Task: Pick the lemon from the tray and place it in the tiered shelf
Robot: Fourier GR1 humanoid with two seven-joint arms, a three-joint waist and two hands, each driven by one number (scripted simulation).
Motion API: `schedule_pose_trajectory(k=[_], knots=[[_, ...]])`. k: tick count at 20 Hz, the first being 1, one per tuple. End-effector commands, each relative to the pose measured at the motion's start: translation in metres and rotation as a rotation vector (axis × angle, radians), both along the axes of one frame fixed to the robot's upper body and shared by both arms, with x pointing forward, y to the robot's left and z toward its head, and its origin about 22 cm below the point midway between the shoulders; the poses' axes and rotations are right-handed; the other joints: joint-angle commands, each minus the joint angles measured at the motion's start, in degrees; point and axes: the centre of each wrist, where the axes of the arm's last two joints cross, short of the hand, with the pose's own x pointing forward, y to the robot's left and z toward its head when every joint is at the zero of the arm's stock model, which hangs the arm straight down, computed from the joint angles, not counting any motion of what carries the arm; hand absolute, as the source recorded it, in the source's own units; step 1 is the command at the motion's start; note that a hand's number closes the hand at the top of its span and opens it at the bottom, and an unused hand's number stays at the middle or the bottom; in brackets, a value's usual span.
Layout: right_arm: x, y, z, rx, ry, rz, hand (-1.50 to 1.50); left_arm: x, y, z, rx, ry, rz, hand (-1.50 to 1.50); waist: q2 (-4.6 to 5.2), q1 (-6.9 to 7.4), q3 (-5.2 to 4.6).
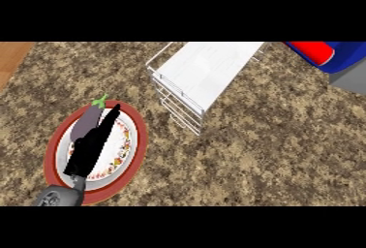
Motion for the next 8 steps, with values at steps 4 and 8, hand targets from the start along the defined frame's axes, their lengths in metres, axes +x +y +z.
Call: schedule_pose_trajectory(k=[4, 8], knots=[[-0.017, -0.035, -0.002, -0.056, -0.028, 0.046, -1.5, -0.001, 0.001, -0.004, 0.01, 0.029, -0.021, 0.0, 0.56, 1.08, -0.09], [-0.021, -0.042, -0.008, -0.113, 0.003, 0.046, -1.5, -0.002, -0.004, -0.006, 0.002, 0.028, -0.041, 0.0, 0.37, 1.34, -0.15]])
